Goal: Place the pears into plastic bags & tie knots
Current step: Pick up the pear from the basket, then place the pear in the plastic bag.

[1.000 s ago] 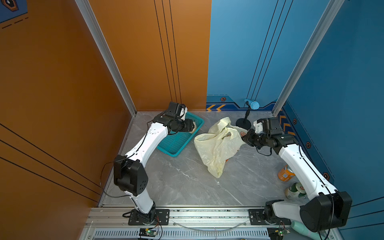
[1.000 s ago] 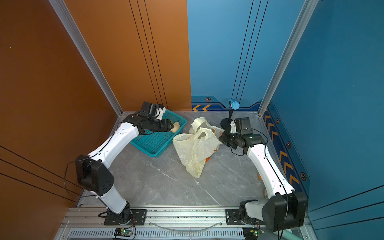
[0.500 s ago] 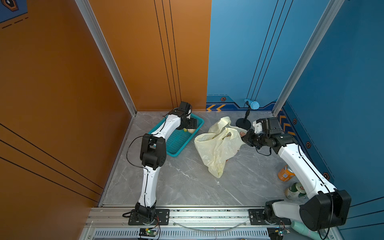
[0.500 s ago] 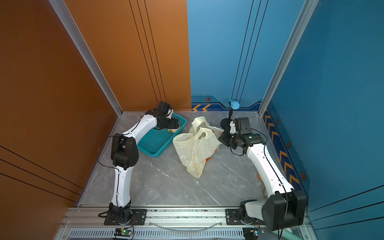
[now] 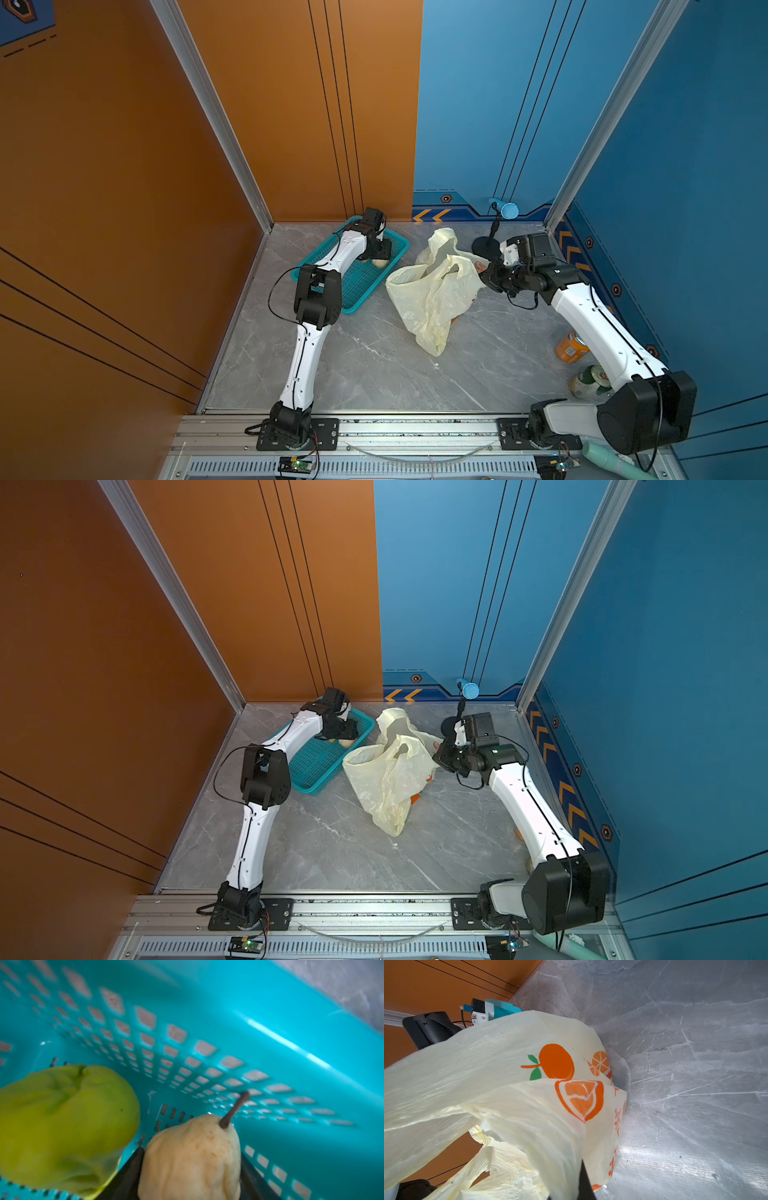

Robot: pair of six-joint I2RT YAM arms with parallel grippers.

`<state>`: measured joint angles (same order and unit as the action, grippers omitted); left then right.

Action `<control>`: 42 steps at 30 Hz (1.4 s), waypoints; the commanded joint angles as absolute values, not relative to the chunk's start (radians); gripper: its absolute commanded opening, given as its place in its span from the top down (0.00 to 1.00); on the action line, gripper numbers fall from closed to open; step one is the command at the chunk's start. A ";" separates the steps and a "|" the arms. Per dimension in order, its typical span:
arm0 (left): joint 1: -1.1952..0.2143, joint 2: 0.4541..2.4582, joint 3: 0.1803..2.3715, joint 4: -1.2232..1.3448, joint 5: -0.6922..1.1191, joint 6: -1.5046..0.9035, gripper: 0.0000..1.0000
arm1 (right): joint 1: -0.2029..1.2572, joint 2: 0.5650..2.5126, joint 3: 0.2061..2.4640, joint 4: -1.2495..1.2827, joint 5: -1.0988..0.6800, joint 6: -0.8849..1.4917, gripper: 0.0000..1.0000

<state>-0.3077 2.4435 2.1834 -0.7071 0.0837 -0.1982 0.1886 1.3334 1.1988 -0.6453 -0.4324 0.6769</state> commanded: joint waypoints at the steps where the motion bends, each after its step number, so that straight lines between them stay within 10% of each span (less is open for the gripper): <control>1: -0.313 2.357 2.131 -0.718 0.049 -0.187 0.48 | 0.204 1.345 1.235 -0.637 -0.425 0.681 1.00; 24: -0.385 1.576 1.904 -0.700 0.143 -0.229 0.61 | 0.326 1.463 1.247 -0.502 -0.511 0.691 1.00; 42: -0.796 1.793 2.158 -0.904 0.041 -0.061 0.64 | 0.357 1.466 1.304 -0.560 -0.505 0.669 1.00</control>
<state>-0.7937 1.7416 2.1422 -0.8249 0.0986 -0.0994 0.3473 1.4704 1.2701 -0.5171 -0.4946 0.6834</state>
